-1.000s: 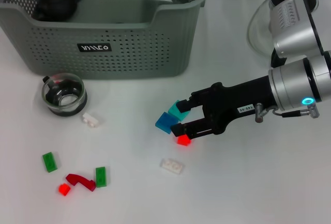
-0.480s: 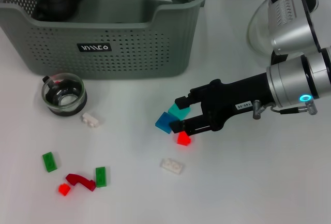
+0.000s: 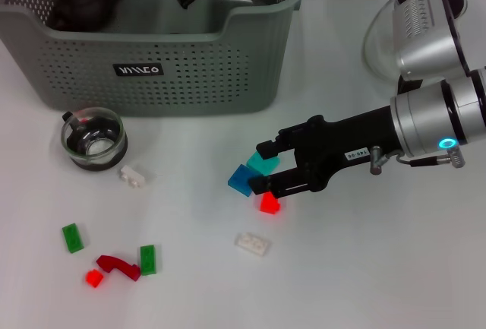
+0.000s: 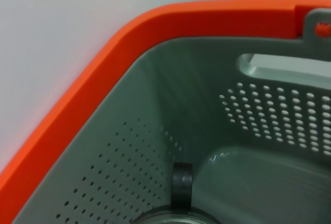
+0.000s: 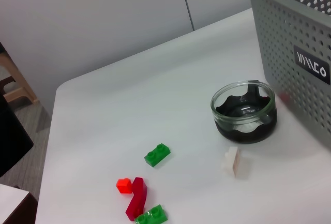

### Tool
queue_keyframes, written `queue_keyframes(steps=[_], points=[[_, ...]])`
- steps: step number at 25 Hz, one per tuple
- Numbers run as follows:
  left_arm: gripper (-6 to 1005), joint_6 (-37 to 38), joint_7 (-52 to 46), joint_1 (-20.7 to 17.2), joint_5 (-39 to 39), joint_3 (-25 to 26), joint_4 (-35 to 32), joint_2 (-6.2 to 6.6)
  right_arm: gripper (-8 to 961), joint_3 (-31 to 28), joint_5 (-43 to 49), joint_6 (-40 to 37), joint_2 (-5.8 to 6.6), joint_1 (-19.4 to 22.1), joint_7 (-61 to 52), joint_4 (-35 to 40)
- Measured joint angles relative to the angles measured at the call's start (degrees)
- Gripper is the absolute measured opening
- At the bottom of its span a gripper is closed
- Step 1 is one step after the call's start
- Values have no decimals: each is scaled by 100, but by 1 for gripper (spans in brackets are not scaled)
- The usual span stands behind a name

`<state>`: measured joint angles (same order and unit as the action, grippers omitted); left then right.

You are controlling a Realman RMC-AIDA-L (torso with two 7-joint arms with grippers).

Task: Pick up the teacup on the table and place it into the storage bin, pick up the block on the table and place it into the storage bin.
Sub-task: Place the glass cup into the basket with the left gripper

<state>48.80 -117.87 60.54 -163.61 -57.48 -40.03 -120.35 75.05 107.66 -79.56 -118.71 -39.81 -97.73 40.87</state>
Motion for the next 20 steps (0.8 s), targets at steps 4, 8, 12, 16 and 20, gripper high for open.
queue_keyframes(steps=[4, 8, 12, 16, 20], points=[[170, -39, 5, -39, -4, -46, 5, -8, 685, 11, 0, 19, -3, 19, 7, 1], [180, -24, 24, -78, -7, -181, 16, -36, 685, 18, 0, 35, -2, 24, 8, 0], [191, -50, 23, -91, -10, -207, 18, -53, 685, 12, 6, 38, -2, 20, 8, 0], [201, -58, 14, -105, -13, -241, 21, -57, 685, 6, 9, 38, 2, 29, 6, 0], [212, -87, -13, -133, -13, -244, 21, -59, 685, 1, 10, 38, 5, 45, 4, 1]])
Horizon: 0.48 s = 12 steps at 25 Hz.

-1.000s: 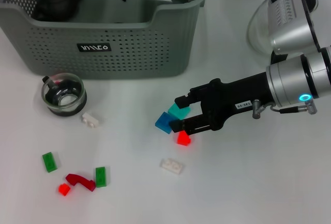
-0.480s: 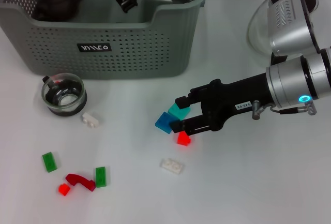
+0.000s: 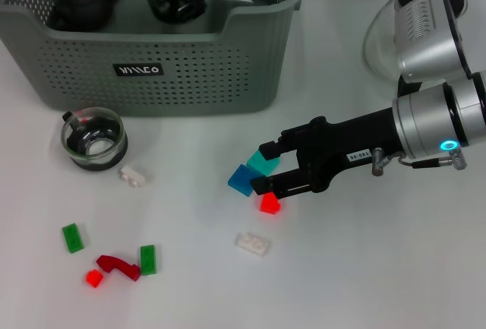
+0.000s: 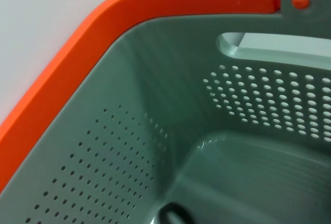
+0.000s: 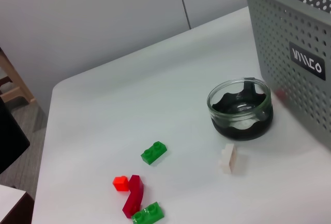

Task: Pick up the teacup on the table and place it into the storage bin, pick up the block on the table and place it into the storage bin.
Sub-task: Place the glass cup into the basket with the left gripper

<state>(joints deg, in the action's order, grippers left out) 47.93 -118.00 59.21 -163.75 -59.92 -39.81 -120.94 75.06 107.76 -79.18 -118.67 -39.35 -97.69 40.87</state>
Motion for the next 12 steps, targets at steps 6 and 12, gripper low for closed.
queue_keyframes(steps=[6, 12], points=[[426, -43, -85, -72, 0, 41, -131, 37, 685, -2, 0, -1, 2, 10, -8, 0], [603, 407, -228, -403, 1, 71, -1265, 75, 685, -26, -1, 21, -16, 9, -5, -25]])
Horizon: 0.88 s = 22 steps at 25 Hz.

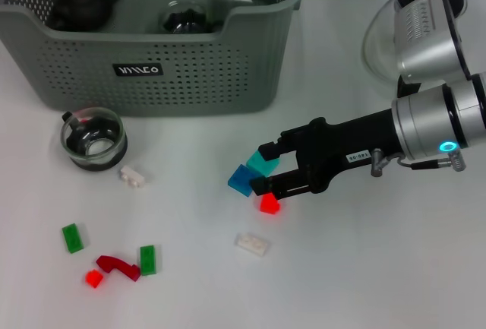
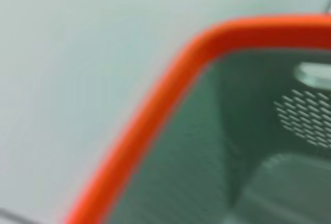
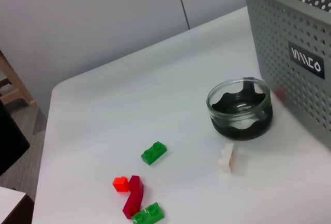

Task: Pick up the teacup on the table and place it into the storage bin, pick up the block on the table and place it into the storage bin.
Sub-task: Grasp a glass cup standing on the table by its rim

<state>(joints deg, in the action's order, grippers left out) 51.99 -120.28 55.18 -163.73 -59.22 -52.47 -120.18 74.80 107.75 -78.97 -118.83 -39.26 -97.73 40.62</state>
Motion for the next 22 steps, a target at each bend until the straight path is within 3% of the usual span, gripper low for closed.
queue_keyframes(steps=[6, 10, 16, 18, 22], points=[[617, 1626, -297, -606, 185, 283, -2461, 42, 685, -101, 0, 31, 1, 5, 12, -35], [616, 3058, -171, -1070, 968, 614, -3688, 3, 685, -115, 0, 38, -6, 18, 22, -41], [616, 4511, -57, -1544, 2173, 1149, -4230, 68, 684, -132, 0, 42, 11, 24, 24, -53], [617, 4822, 3, -1756, 2458, 1387, -4391, 36, 684, -149, 0, 47, 15, 24, 21, -55], [618, 4982, 82, -2002, 2522, 1380, -4472, 17, 684, -203, 0, 55, 17, 23, 28, -55]])
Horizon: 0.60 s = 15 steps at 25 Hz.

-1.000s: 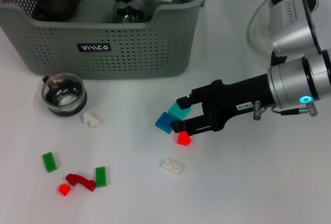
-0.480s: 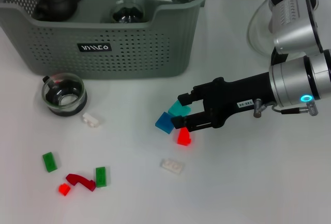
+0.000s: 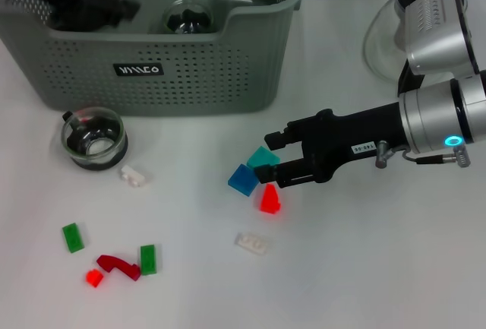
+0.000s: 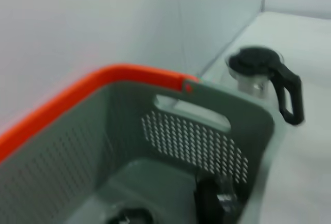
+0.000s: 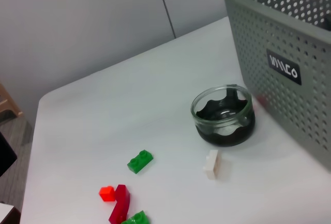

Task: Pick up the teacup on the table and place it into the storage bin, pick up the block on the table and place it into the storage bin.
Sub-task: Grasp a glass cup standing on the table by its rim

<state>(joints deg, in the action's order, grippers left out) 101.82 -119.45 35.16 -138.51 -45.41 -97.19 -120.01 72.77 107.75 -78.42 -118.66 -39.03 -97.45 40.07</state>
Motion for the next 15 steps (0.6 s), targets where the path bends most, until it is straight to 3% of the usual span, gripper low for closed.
queue_keyframes(steps=[5, 9, 15], points=[[620, 694, 343, -207, -73, -62, 69, 11, 684, -7, 0, 15, 1, -10, -4, 0], [620, 1119, 577, -343, -117, -166, -21, -78, 684, -25, 0, 22, 1, -15, -36, 0], [621, 1176, 1108, -562, -595, -721, 61, -105, 684, -90, 0, 59, 0, -49, -46, -5]])
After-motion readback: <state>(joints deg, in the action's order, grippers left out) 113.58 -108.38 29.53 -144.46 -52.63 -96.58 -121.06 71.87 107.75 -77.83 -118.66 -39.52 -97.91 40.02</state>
